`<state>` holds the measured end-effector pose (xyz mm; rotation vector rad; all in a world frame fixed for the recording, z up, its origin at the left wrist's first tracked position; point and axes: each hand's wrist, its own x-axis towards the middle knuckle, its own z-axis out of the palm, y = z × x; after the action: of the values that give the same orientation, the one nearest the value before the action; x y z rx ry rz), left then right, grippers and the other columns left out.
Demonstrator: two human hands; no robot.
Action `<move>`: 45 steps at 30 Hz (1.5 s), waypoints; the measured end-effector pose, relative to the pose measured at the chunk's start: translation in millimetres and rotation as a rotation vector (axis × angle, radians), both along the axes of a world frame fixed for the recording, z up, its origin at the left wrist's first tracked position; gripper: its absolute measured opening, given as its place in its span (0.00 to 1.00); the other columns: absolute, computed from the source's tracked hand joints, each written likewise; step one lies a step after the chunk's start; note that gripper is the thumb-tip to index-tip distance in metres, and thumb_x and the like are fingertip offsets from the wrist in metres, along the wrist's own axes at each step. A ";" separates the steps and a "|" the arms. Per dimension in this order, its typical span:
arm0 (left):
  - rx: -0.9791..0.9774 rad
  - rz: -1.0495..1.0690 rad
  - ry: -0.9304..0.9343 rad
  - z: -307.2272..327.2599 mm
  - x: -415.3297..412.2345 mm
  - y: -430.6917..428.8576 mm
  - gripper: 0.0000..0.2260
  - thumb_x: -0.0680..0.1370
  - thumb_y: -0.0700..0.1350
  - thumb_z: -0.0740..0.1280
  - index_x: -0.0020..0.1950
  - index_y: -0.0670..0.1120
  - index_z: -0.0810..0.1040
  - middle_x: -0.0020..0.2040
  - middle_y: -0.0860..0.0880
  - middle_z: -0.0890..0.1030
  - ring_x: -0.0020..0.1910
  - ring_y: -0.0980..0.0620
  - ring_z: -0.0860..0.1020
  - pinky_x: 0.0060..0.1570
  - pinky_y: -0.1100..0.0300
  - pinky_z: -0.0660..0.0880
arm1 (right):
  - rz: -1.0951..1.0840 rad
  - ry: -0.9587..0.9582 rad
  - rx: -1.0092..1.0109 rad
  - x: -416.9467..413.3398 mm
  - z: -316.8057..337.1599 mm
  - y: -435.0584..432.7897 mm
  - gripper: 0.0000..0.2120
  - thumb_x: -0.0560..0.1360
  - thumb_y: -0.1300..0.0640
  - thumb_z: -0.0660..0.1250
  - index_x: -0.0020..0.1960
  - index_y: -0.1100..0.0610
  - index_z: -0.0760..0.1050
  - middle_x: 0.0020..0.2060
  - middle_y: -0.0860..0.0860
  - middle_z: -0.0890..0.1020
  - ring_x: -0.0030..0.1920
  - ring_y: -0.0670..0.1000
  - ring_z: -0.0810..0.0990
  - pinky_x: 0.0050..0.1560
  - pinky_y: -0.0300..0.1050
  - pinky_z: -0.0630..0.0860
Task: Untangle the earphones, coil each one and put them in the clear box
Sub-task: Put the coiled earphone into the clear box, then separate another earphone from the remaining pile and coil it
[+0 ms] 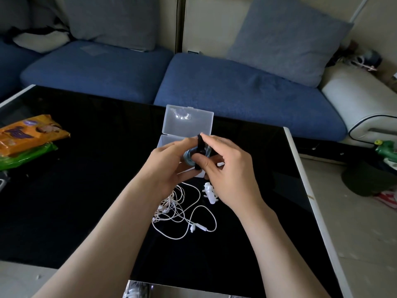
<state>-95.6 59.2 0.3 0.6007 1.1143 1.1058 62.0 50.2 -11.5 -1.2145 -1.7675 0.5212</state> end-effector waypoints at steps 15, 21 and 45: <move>-0.021 -0.027 0.224 -3.0 -8.4 6.6 0.26 0.84 0.64 0.61 0.53 0.44 0.88 0.46 0.44 0.88 0.48 0.45 0.88 0.50 0.50 0.85 | -0.053 0.428 -0.372 -7.4 -8.2 10.9 0.15 0.77 0.54 0.79 0.63 0.50 0.83 0.52 0.48 0.88 0.52 0.49 0.88 0.56 0.55 0.86; 0.132 0.170 0.986 -26.4 -30.4 11.5 0.16 0.79 0.38 0.59 0.56 0.48 0.86 0.51 0.44 0.82 0.46 0.42 0.79 0.48 0.49 0.79 | -0.237 0.359 -0.325 -13.1 -22.3 28.6 0.12 0.78 0.54 0.77 0.61 0.50 0.84 0.48 0.46 0.88 0.47 0.46 0.88 0.54 0.53 0.86; 0.153 -0.257 1.462 -41.0 -33.7 8.9 0.19 0.76 0.34 0.65 0.66 0.47 0.79 0.65 0.42 0.70 0.61 0.37 0.74 0.60 0.43 0.75 | -0.246 -0.782 -0.306 -67.6 -15.8 75.3 0.03 0.81 0.62 0.66 0.49 0.59 0.77 0.47 0.59 0.81 0.50 0.64 0.82 0.40 0.50 0.70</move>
<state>-129.3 68.2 -40.7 1.7482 2.0711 0.3898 -5.7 125.5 -27.3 -2.0129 -2.1664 0.1706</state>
